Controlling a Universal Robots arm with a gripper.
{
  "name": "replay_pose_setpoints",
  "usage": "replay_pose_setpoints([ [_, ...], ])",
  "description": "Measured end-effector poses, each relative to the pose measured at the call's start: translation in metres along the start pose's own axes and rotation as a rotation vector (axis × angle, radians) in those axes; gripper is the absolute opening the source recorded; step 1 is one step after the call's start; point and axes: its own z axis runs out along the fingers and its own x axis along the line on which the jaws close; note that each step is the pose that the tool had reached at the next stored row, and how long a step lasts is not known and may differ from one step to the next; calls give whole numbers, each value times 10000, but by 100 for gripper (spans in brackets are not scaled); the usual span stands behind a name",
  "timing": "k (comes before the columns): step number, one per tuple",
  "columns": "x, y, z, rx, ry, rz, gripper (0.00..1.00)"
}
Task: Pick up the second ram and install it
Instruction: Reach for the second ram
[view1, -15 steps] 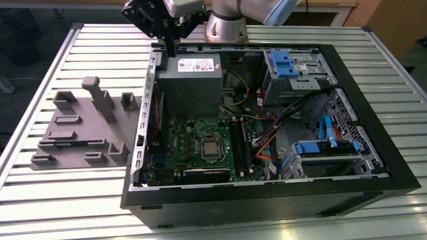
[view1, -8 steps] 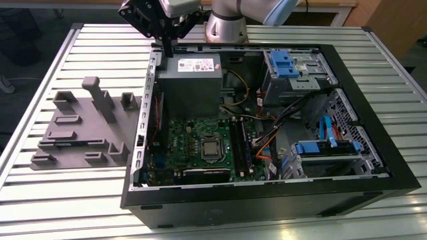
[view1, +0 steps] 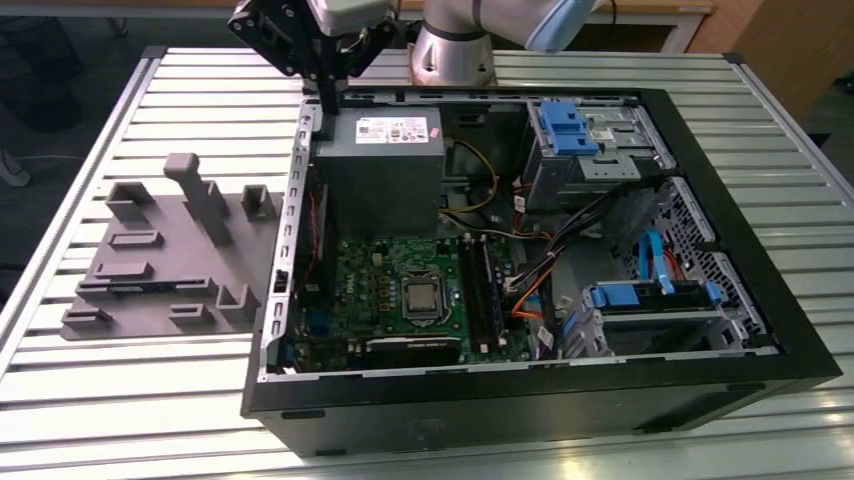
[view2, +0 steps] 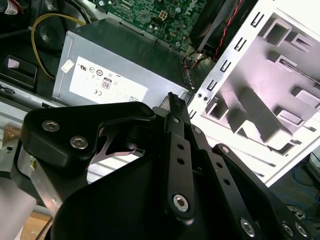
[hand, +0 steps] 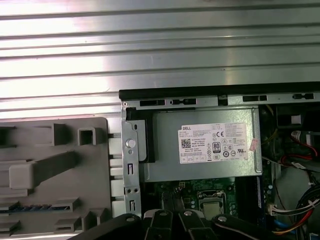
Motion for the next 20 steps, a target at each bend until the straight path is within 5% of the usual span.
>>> replay_pose_setpoints([
  [16,131,-10,4,-1,0,1,11],
  [17,297,-23,7,-1,1,1,11],
  [20,302,-23,7,0,1,0,11],
])
